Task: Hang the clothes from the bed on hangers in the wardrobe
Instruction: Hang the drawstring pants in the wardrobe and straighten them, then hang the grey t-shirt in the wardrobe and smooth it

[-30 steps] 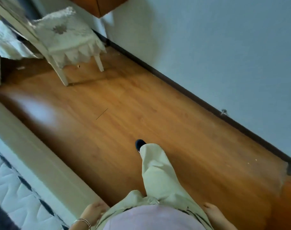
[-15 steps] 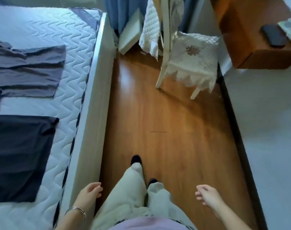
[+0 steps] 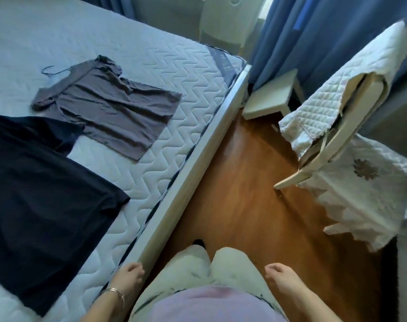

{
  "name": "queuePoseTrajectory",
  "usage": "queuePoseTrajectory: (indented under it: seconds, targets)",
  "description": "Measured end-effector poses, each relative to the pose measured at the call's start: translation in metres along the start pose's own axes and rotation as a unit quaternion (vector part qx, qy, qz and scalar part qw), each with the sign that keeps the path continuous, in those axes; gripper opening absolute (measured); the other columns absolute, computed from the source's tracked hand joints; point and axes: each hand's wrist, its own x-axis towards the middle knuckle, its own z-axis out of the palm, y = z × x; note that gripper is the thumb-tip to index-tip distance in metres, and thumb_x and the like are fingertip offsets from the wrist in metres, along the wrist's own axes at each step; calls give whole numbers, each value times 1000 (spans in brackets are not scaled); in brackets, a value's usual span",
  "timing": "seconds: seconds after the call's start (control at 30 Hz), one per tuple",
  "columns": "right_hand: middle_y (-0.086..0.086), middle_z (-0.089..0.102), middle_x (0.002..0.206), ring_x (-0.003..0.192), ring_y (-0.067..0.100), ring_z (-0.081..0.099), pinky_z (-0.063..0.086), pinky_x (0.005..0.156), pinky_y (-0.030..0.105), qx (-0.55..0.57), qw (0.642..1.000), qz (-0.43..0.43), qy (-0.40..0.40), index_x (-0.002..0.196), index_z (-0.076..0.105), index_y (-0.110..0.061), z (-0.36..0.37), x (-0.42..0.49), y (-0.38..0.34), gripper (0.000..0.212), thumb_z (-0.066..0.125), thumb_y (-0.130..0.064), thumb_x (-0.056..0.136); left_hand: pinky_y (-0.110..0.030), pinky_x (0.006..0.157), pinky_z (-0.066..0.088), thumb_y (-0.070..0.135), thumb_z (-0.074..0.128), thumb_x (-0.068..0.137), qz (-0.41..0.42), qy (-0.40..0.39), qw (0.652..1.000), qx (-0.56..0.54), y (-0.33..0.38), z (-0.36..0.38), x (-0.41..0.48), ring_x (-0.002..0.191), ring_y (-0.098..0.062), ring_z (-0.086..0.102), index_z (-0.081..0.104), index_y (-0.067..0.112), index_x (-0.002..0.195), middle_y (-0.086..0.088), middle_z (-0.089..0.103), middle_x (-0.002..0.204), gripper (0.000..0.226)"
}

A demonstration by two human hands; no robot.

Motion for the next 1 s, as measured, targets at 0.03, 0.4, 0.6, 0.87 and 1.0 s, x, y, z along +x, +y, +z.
queuePoseTrajectory:
  seconds: [0.03, 0.4, 0.6, 0.87, 1.0]
  targets:
    - [0, 63, 82, 64, 9, 51, 36, 54, 18, -35, 999, -6, -4, 96, 63, -13, -5, 7, -14, 15, 50, -19, 92, -38, 84, 47, 9, 50, 91, 20, -12, 1000, 5, 29, 4, -7, 82, -21, 56, 56, 6, 111, -12, 60, 97, 21]
    - [2, 63, 83, 79, 16, 57, 41, 62, 16, -170, 984, -10, -59, 89, 64, -13, -77, 145, -172, 10, 55, -16, 88, -20, 48, 35, 5, 43, 92, -158, 86, 978, -110, 93, 14, 52, 51, -16, 51, 54, 5, 71, -10, 56, 66, 24]
    - [0, 64, 74, 79, 20, 58, 41, 77, 29, -260, 961, -68, -67, 87, 66, -9, -141, 241, -297, 14, 54, -17, 88, -43, 103, 35, 12, 40, 96, -272, 89, 927, -241, 165, 61, 57, 119, -35, 52, 46, -4, 126, -22, 56, 126, 34]
    - [6, 66, 82, 76, 21, 60, 43, 60, 26, -284, 948, -121, -72, 97, 59, -13, -155, 286, -464, 14, 46, -16, 94, -27, 75, 42, 21, 44, 95, -88, 78, 957, -266, 297, 82, 87, 91, -17, 58, 54, 17, 106, -4, 60, 106, 15]
    - [7, 65, 83, 75, 20, 60, 44, 59, 24, -275, 942, -164, -104, 99, 60, -12, -107, 282, -500, 16, 45, -13, 93, -22, 68, 41, 18, 44, 95, -115, 81, 955, -260, 286, 77, 99, 88, -17, 58, 53, 16, 109, -4, 60, 102, 17]
